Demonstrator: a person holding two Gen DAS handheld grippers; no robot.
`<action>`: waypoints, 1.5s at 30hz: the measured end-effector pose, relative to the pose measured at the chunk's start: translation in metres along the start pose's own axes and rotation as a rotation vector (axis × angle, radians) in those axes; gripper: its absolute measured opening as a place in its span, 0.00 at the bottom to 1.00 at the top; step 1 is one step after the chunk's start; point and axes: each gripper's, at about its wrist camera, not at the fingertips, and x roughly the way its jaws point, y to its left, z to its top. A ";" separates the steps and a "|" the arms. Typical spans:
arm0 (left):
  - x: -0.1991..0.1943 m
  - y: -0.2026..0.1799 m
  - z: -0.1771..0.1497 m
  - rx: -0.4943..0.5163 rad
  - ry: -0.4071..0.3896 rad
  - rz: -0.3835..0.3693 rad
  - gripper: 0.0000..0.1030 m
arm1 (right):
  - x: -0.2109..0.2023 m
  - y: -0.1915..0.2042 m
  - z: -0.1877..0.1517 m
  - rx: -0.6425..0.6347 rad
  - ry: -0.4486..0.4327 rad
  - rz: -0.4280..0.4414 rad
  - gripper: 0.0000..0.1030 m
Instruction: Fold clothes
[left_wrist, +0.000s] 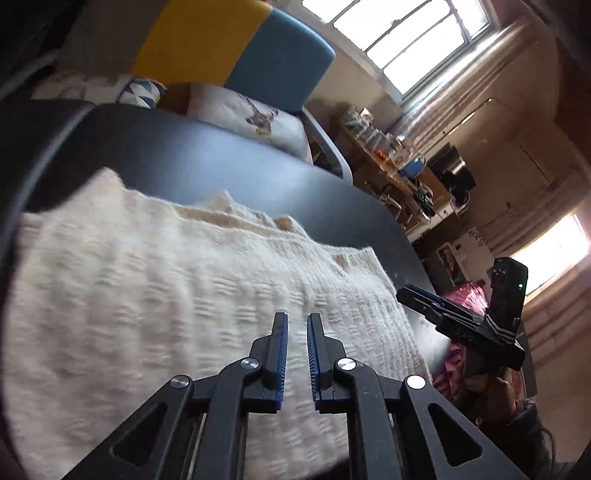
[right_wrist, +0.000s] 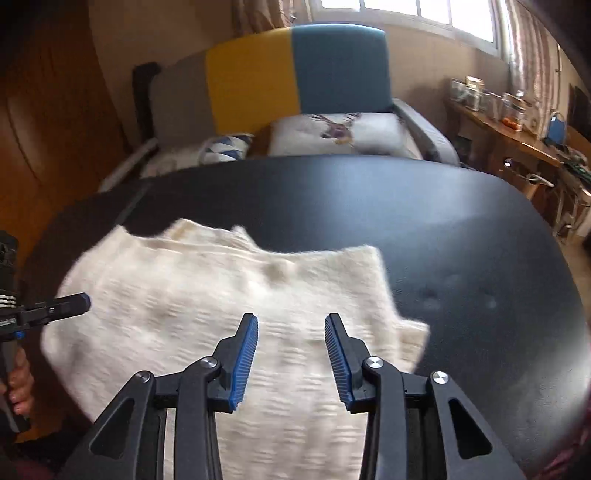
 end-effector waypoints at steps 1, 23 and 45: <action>-0.018 0.015 0.002 -0.004 -0.027 0.034 0.22 | 0.003 0.013 0.002 -0.002 0.003 0.052 0.37; -0.059 0.157 -0.047 -0.168 0.195 -0.290 0.30 | 0.091 0.114 -0.013 -0.120 0.194 0.179 0.37; -0.086 0.159 0.008 -0.192 0.055 -0.135 0.67 | 0.083 0.101 -0.017 -0.034 0.109 0.213 0.38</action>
